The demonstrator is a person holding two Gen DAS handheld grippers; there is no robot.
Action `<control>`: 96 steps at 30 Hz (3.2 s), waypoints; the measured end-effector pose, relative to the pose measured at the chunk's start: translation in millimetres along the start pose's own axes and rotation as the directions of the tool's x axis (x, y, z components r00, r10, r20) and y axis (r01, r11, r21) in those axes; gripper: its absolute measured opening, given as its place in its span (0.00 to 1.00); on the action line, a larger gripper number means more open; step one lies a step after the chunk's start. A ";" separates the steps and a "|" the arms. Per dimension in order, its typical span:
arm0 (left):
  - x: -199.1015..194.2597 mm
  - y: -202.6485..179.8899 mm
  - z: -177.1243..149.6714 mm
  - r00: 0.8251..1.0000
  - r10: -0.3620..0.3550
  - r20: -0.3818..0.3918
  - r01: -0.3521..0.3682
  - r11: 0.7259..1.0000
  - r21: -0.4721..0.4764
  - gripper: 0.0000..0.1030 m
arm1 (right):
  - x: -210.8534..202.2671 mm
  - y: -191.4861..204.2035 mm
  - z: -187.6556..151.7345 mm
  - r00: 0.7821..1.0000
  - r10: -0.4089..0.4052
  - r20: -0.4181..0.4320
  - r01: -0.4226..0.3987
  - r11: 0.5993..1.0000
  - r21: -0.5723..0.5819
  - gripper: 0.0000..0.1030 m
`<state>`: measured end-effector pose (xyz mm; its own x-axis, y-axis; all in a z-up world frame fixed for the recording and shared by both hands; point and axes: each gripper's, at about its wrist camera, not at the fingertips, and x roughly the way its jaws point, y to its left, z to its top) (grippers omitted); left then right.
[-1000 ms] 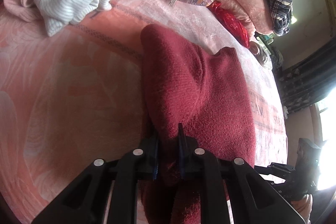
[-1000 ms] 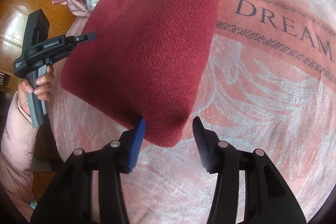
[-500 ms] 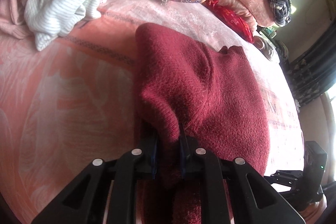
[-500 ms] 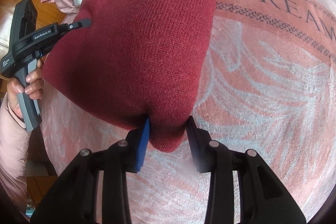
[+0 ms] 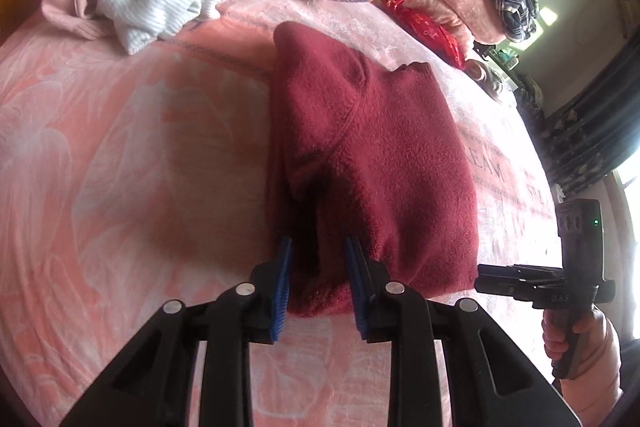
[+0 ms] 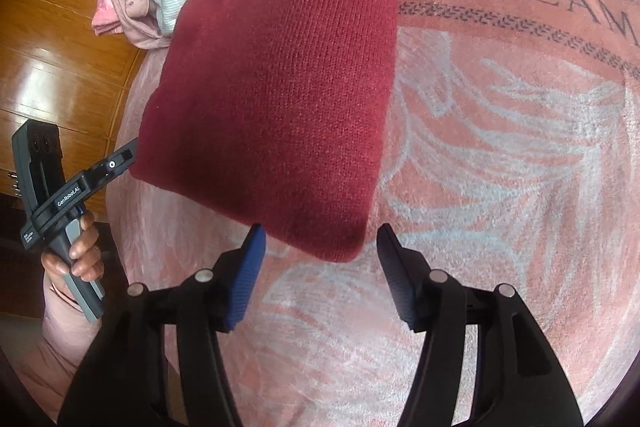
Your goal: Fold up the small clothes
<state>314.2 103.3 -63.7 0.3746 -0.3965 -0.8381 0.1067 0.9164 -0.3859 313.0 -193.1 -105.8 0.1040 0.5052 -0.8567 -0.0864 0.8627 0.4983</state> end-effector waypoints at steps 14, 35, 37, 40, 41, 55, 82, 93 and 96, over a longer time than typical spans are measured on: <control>2.2 -10.8 -4.5 1.000 -0.005 -0.023 0.005 1.000 0.009 0.42 | 21.4 23.5 10.1 0.995 -0.089 -0.040 0.088 0.996 -0.032 0.44; 13.5 9.3 -10.1 0.994 -0.043 -0.105 0.044 0.999 0.004 0.20 | 23.0 38.4 2.6 0.991 -0.122 -0.060 0.113 0.984 -0.139 0.40; -1.3 10.7 0.2 0.997 -0.049 -0.064 0.049 0.999 0.007 0.32 | 2.7 32.3 7.9 0.993 -0.121 -0.010 0.119 0.982 -0.145 0.54; -9.9 13.8 31.0 1.000 -0.025 -0.009 0.025 1.000 0.005 0.44 | -23.4 27.9 33.7 0.994 -0.098 0.055 0.104 0.989 -0.107 0.54; -6.6 16.1 42.4 1.000 -0.025 -0.008 0.025 1.000 -0.004 0.44 | -27.9 25.5 42.1 0.993 -0.097 0.071 0.103 0.990 -0.096 0.55; 69.2 16.2 139.0 0.999 -0.047 0.005 0.048 0.997 -0.065 0.10 | -4.2 4.8 119.2 0.989 -0.114 0.099 0.119 0.992 -0.049 0.57; 40.5 31.8 76.4 0.983 -0.152 -0.108 0.143 0.986 -0.086 0.86 | -22.8 6.8 84.5 0.990 -0.108 0.091 0.115 0.990 -0.081 0.63; 83.0 10.4 87.9 0.979 -0.116 -0.168 0.107 0.992 -0.062 0.85 | -0.8 16.3 96.8 0.979 -0.193 0.065 0.196 0.980 -0.044 0.66; 95.7 -0.6 83.8 0.980 -0.058 -0.192 0.061 0.998 0.012 0.86 | 7.1 22.0 96.4 0.973 -0.222 0.066 0.226 0.972 -0.061 0.68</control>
<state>427.1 69.4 -111.4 0.1835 -0.4521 -0.8729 0.1401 0.8909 -0.4320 407.4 -168.4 -88.0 0.1854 0.3010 -0.9354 -0.1204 0.9517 0.2824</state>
